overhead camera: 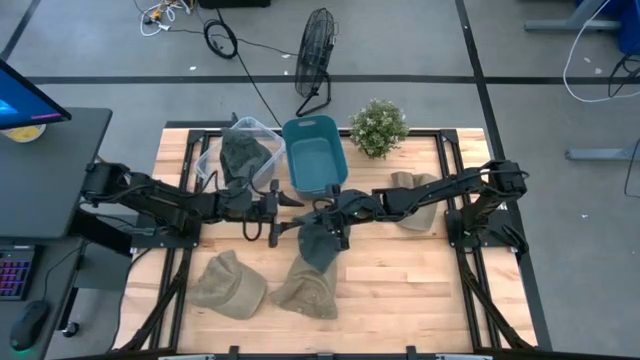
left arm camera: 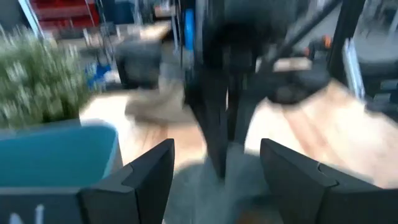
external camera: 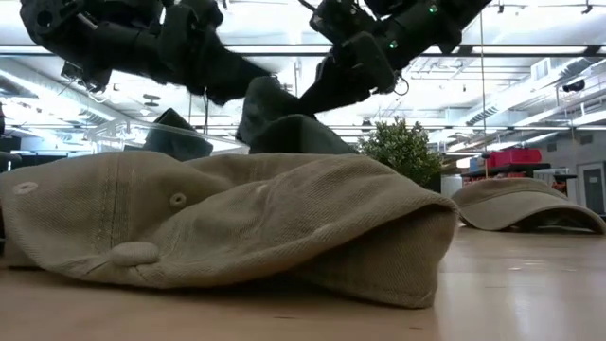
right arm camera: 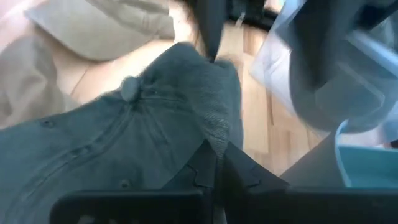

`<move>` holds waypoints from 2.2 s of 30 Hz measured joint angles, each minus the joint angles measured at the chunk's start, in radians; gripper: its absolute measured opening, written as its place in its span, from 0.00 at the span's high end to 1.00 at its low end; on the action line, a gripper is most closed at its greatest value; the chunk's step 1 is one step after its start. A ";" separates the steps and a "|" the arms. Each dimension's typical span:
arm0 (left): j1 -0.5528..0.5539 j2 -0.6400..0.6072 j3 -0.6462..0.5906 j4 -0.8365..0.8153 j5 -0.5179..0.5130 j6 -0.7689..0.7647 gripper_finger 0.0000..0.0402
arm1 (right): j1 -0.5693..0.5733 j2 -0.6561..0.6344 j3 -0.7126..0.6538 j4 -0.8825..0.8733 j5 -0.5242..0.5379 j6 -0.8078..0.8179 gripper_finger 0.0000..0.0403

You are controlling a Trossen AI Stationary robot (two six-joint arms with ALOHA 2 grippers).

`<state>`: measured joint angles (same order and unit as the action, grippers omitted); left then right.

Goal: Pick & Place hat
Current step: Put the blue cap into the transparent bin

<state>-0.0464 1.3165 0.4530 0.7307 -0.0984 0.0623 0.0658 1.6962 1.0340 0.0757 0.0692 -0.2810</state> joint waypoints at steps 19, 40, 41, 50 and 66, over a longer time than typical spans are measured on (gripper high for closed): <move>-0.015 0.114 0.002 0.026 -0.001 -0.099 0.41 | 0.001 0.000 0.000 0.125 -0.031 -0.016 0.97; -0.014 0.130 0.002 0.015 0.000 -0.092 0.94 | 0.014 0.000 -0.001 0.183 -0.022 -0.068 0.94; -0.015 0.130 0.001 0.010 -0.005 -0.092 0.95 | 0.017 -0.002 -0.001 0.170 0.006 -0.072 0.93; -0.077 0.082 -0.001 0.016 -0.093 -0.049 0.93 | 0.107 -0.087 0.000 0.084 0.207 -0.124 0.74; -0.123 -0.364 0.000 -0.041 -0.445 0.595 0.94 | 0.234 -0.278 0.001 -0.132 0.289 -0.065 0.64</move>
<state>-0.1696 0.9525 0.4530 0.6899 -0.5435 0.6570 0.2996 1.4180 1.0348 -0.0568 0.3586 -0.3456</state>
